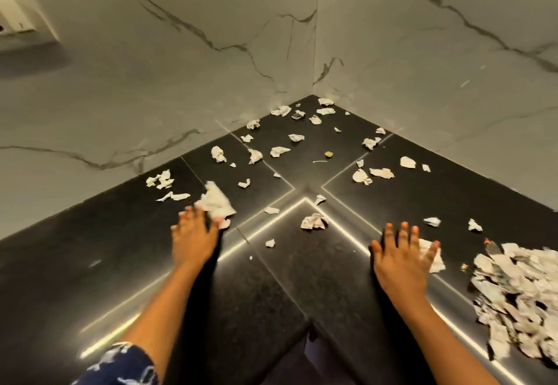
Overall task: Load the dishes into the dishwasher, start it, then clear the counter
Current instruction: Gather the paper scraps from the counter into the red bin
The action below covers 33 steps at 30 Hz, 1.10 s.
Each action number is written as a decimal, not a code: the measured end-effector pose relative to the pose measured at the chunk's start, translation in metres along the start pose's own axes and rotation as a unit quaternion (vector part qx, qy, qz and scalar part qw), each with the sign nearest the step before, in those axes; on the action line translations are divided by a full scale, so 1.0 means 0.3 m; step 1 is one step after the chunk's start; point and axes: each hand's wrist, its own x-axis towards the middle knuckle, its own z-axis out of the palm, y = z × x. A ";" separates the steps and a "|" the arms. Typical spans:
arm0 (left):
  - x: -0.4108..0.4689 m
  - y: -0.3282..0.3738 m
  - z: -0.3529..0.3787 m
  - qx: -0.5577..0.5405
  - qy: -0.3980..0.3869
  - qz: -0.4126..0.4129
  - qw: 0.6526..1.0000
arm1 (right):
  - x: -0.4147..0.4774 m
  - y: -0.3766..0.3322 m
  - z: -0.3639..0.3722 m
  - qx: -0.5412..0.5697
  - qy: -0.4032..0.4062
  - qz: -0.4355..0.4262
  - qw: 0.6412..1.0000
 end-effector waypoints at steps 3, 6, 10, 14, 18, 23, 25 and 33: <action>-0.033 0.171 0.054 -0.023 -0.056 0.154 0.986 | 0.004 -0.123 -0.020 0.038 0.046 -0.079 0.995; -0.049 0.214 0.044 -0.180 -0.091 0.177 0.963 | -0.033 -0.352 -0.057 0.075 0.052 -0.228 0.969; 0.028 -0.012 -0.018 -0.249 0.045 0.065 0.965 | -0.163 -0.596 -0.043 0.053 -0.052 -0.497 0.864; 0.139 -0.342 -0.075 -0.136 0.087 -0.070 0.984 | -0.130 -0.643 0.000 0.008 -0.120 -0.480 0.869; 0.243 -0.456 -0.108 -0.132 0.085 -0.097 0.983 | 0.047 -0.534 0.015 0.007 -0.068 -0.338 0.939; 0.412 -0.383 -0.103 -0.138 0.061 -0.059 0.987 | 0.114 -0.478 -0.012 -0.011 -0.040 -0.243 0.969; 0.480 -0.324 -0.103 -0.147 0.048 -0.044 0.987 | 0.143 -0.504 -0.005 -0.006 -0.024 -0.232 0.972; 0.484 0.086 -0.017 -0.141 -0.086 0.195 0.967 | 0.331 -0.499 0.044 -0.003 -0.086 -0.167 0.982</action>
